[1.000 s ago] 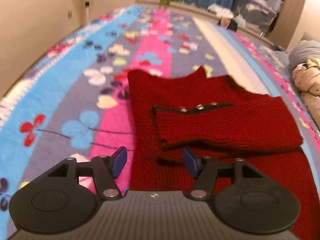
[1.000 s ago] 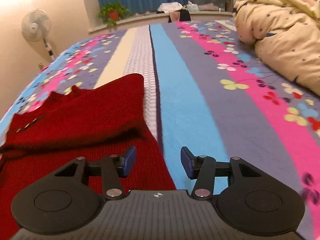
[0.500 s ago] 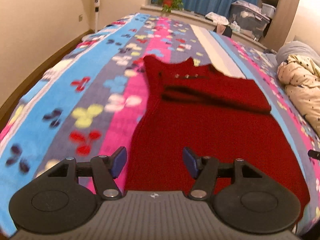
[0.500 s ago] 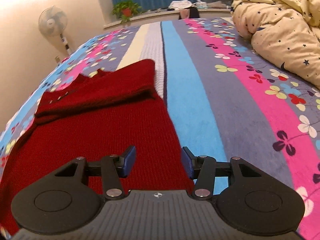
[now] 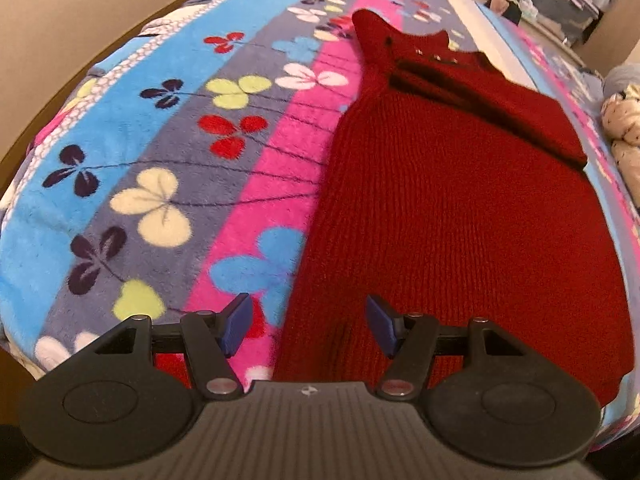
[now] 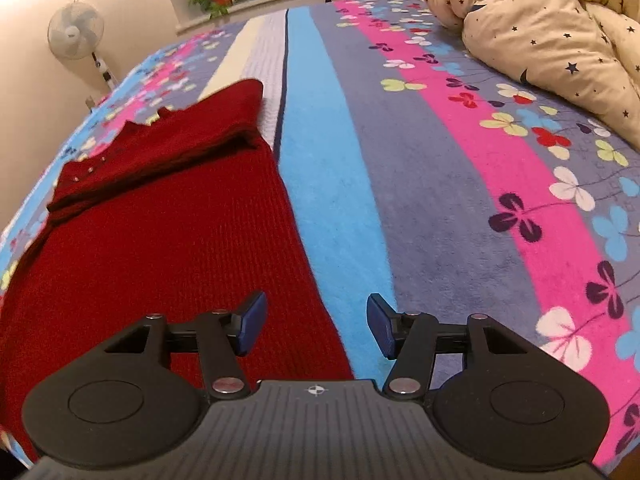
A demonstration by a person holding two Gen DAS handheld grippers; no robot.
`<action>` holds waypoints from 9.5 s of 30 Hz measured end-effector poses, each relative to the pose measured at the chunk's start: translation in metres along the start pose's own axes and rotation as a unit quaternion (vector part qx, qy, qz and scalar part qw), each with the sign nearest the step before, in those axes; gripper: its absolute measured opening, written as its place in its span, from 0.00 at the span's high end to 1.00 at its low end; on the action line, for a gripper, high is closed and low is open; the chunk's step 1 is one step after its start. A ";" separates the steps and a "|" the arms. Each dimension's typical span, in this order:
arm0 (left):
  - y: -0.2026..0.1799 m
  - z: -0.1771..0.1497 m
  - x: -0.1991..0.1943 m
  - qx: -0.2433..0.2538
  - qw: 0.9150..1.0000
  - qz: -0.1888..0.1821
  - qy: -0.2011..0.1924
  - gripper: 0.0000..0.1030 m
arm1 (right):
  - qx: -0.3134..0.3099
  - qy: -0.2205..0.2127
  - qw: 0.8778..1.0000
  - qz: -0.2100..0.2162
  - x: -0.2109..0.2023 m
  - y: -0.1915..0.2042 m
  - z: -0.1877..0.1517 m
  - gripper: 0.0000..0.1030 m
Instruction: Fold small clothes
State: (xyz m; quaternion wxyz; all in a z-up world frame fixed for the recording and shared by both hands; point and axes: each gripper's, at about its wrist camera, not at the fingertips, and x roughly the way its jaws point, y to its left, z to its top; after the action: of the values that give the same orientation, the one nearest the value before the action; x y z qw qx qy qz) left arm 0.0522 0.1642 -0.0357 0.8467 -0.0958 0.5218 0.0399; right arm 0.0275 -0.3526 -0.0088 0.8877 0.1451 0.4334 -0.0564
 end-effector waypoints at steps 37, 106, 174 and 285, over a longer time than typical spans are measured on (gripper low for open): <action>0.009 -0.006 0.015 -0.056 0.996 -0.043 0.054 0.73 | -0.027 0.147 0.987 0.063 0.035 -0.007 -0.023 0.68; 0.025 -0.025 -0.184 0.066 0.956 -0.249 -0.142 0.92 | 0.043 -0.155 0.960 0.228 -0.155 -0.033 -0.021 0.93; 0.024 0.128 0.038 -0.046 0.988 -0.138 -0.057 0.33 | 0.047 -0.030 0.994 0.092 0.057 -0.022 0.062 0.56; -0.055 0.037 0.006 0.075 0.992 -0.076 -0.060 0.73 | -0.030 -0.079 0.996 0.037 0.006 0.048 -0.023 0.67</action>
State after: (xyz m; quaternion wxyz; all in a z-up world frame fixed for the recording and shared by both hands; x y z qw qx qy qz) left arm 0.0965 0.1183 -0.0179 0.8817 -0.0692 0.4631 -0.0584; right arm 0.0245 -0.3001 -0.0168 0.9245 0.1294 0.3580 -0.0214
